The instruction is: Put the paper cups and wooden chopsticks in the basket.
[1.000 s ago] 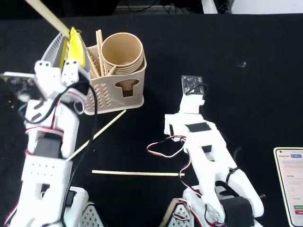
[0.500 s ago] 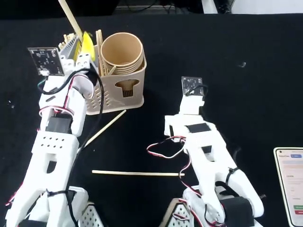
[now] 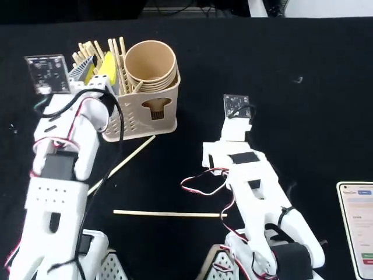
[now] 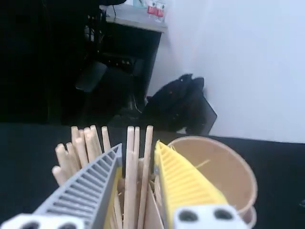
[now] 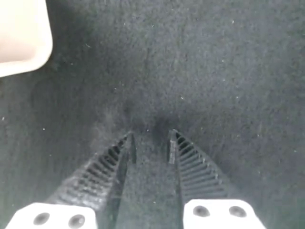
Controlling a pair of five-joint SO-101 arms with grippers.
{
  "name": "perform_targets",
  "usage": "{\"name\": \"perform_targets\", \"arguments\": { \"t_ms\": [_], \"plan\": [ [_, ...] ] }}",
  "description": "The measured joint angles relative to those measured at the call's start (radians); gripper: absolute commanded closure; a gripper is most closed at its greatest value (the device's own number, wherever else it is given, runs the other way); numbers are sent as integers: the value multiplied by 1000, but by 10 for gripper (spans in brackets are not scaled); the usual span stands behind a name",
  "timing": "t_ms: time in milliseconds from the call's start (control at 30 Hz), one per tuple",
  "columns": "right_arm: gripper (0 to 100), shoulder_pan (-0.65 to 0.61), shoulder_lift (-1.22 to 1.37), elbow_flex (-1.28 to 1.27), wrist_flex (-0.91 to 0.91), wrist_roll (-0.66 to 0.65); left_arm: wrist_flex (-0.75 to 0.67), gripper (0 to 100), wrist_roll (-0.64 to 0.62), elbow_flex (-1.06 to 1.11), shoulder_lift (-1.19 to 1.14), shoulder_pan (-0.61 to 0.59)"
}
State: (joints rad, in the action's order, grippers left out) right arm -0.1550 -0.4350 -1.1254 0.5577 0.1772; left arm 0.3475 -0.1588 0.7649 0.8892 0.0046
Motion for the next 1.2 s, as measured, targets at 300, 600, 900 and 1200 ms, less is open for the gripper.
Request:
{"name": "perform_targets", "arguments": {
  "t_ms": [300, 600, 900, 1200],
  "plan": [
    [875, 0, 0, 0, 0, 0, 488, 879, 68, -114, 196, -95],
    [875, 0, 0, 0, 0, 0, 1042, 723, 454, -114, 163, -112],
    [875, 0, 0, 0, 0, 0, 1013, 775, 646, 129, -34, -112],
    [875, 0, 0, 0, 0, 0, 543, 775, 666, 298, -302, -132]
  ]
}}
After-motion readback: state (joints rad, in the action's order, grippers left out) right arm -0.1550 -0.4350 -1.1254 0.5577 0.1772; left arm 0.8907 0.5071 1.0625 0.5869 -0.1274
